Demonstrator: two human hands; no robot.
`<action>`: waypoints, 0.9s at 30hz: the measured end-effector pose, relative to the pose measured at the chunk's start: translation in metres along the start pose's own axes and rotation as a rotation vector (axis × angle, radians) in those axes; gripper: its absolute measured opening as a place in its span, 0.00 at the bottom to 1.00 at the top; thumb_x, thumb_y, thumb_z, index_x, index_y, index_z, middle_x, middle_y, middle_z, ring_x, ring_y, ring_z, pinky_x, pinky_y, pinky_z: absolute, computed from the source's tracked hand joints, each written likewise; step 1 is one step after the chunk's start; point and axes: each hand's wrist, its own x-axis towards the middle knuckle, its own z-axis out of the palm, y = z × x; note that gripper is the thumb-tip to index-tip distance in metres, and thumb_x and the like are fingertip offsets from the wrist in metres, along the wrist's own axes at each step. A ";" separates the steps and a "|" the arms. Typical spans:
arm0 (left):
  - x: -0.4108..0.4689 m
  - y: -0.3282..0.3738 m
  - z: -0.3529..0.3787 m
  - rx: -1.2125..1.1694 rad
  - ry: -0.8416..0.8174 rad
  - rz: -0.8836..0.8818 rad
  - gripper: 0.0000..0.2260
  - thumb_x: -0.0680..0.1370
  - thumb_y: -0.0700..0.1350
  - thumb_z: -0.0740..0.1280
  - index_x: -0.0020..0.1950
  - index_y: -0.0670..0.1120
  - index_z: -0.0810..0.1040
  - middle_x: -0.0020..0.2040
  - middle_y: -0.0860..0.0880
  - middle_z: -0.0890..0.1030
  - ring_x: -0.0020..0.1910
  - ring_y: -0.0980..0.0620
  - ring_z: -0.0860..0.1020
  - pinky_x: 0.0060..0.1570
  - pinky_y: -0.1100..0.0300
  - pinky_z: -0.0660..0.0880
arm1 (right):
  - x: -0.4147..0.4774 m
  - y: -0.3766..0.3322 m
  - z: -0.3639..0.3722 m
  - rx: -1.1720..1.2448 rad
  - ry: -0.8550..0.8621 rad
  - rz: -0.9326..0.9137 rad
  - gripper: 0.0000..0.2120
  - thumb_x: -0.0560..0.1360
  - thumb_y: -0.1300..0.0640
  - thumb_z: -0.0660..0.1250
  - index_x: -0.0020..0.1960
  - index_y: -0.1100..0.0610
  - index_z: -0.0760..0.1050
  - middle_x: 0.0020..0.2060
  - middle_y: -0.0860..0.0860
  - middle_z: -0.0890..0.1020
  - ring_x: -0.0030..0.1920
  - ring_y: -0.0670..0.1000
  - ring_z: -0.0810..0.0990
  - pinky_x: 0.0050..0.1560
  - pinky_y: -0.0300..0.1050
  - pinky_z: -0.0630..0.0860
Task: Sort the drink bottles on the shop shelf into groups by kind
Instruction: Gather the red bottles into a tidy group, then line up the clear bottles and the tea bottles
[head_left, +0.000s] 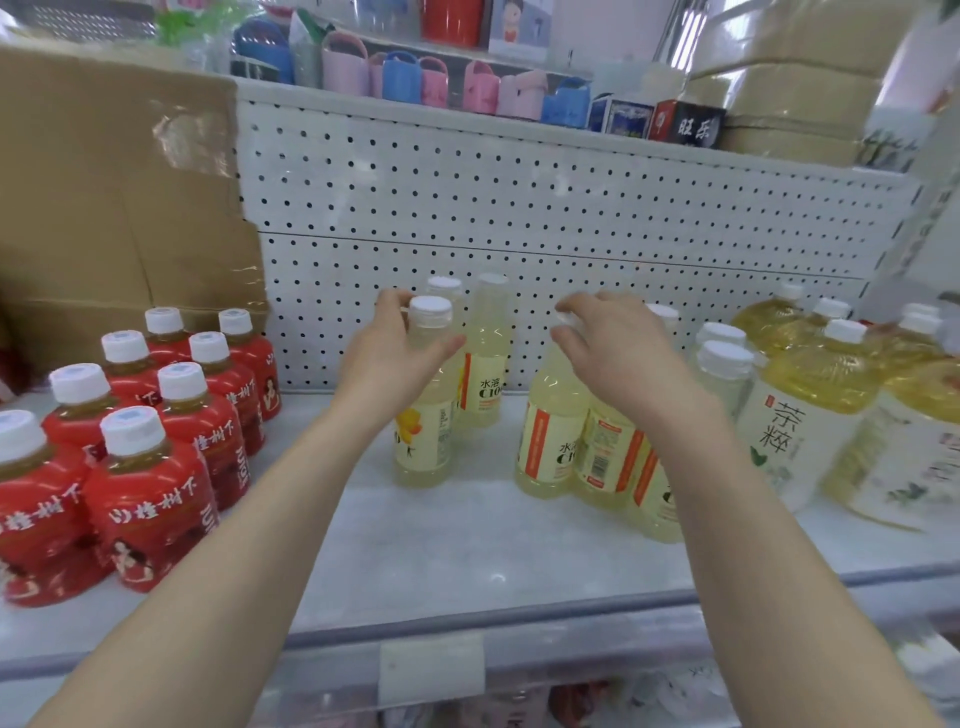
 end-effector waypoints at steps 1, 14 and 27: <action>0.002 0.001 -0.003 0.011 -0.038 0.015 0.26 0.78 0.56 0.68 0.73 0.52 0.63 0.65 0.51 0.76 0.62 0.47 0.76 0.60 0.46 0.75 | -0.001 0.001 -0.001 -0.004 -0.022 -0.026 0.20 0.84 0.52 0.57 0.75 0.53 0.69 0.65 0.56 0.76 0.68 0.57 0.70 0.56 0.47 0.66; 0.004 0.004 -0.007 0.074 0.026 0.109 0.24 0.75 0.55 0.72 0.70 0.57 0.71 0.62 0.55 0.78 0.57 0.53 0.78 0.57 0.49 0.77 | 0.024 -0.023 0.020 0.317 -0.016 0.002 0.22 0.77 0.42 0.68 0.62 0.57 0.71 0.53 0.52 0.77 0.50 0.56 0.81 0.46 0.50 0.76; 0.013 0.005 0.019 0.168 0.193 0.131 0.23 0.77 0.52 0.71 0.71 0.54 0.73 0.62 0.52 0.80 0.54 0.50 0.80 0.57 0.49 0.75 | 0.048 -0.016 0.038 0.264 -0.043 -0.094 0.19 0.83 0.53 0.64 0.71 0.59 0.67 0.57 0.59 0.80 0.57 0.61 0.78 0.52 0.51 0.72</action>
